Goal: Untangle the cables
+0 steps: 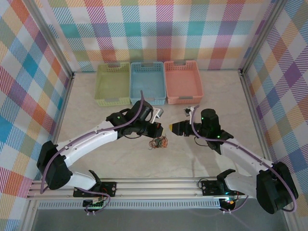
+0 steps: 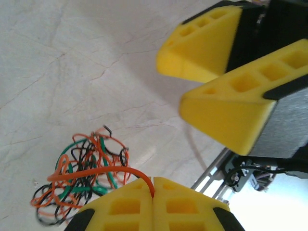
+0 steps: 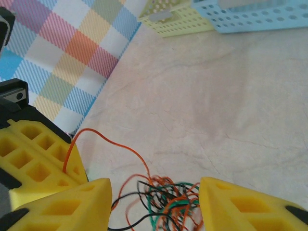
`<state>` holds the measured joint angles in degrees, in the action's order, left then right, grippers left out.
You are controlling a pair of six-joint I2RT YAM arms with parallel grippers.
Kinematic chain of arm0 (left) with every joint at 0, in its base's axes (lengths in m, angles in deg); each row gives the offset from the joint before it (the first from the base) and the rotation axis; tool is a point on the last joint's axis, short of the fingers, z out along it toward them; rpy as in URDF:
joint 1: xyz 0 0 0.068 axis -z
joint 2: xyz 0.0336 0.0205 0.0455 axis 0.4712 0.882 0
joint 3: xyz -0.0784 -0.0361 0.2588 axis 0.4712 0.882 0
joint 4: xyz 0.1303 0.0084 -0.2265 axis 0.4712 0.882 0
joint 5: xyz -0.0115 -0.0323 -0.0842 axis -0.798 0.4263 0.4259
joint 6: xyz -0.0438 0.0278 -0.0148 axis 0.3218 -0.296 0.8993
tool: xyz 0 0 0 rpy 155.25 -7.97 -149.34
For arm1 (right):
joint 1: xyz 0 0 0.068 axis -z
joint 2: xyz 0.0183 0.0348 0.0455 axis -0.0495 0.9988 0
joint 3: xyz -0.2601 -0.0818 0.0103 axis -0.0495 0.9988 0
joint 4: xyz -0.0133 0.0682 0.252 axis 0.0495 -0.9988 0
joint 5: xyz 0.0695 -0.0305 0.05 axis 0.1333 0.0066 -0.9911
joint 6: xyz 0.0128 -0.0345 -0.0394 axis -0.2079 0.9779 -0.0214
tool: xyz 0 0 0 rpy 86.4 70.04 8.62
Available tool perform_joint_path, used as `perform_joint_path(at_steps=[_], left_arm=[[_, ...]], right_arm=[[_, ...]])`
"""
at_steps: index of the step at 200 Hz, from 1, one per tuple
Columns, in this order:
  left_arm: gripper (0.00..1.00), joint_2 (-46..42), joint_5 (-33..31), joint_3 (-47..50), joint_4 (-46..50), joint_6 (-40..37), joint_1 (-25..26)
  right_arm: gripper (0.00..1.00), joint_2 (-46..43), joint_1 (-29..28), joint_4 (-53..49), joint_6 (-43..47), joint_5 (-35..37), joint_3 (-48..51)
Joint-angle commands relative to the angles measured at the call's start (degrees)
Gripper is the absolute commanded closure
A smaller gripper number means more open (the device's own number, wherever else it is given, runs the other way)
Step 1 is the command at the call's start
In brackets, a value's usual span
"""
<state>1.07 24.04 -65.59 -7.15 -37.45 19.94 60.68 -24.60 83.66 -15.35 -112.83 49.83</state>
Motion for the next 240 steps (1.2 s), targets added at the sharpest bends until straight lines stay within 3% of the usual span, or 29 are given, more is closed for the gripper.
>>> perform_joint_path(at_steps=[1, 98, 150, 240], left_arm=[[1.00, -2.19, 2.34, -2.14, 2.43, -0.27, 0.48], [1.00, -2.47, 6.65, -6.89, 4.93, -1.90, 0.49], [1.00, -2.31, 8.88, -8.06, 4.51, -1.93, 0.51], [1.00, -3.12, 12.12, -12.05, 5.20, -1.89, 0.48]], right_arm=[[0.50, 1.35, -0.85, 5.80, 2.22, -3.36, -1.10], [0.59, 5.82, -5.93, 8.20, 4.91, -6.90, -4.10], [0.53, 9.85, -7.54, 6.75, 5.11, -5.21, -7.54], [0.55, 15.59, -8.68, 3.82, 3.32, -5.04, -11.76]])
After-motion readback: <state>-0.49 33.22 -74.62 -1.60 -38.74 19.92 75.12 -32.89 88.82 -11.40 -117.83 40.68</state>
